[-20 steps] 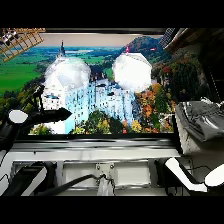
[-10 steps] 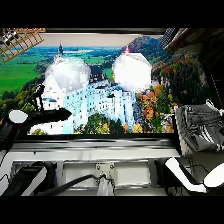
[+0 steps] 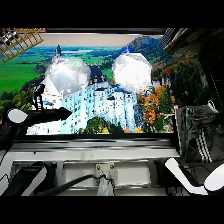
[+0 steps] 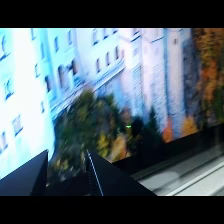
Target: Fold the clothes and pants, and hang the long-sleeved shirts on hangers.
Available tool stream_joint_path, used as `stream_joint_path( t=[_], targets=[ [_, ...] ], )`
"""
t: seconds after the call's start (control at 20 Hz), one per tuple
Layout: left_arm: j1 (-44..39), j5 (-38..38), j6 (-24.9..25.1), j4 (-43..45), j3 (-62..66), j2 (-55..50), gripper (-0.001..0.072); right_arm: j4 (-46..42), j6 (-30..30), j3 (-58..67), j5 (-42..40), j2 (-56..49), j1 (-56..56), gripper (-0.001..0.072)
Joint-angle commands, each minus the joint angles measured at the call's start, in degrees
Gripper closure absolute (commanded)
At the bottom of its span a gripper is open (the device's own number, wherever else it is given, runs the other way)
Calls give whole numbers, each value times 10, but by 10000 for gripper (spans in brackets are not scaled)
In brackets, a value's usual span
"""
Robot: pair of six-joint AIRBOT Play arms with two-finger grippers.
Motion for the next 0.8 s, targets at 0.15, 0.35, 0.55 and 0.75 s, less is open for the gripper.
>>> stream_joint_path(
  t=[0.15,0.35,0.55,0.75],
  targets=[
    [0,0,64,-59,115,-3,457,325,-79,26,-218,-8,212,145],
    [-8,-68,64,-26,250,-50,457,237,-182,26,-287,-19,402,145],
    [-15,-79,63,-12,294,-64,458,141,-181,26,-308,-21,482,147],
    [-15,-85,58,-12,294,-67,458,145,-181,26,-304,-20,483,146]
  ],
)
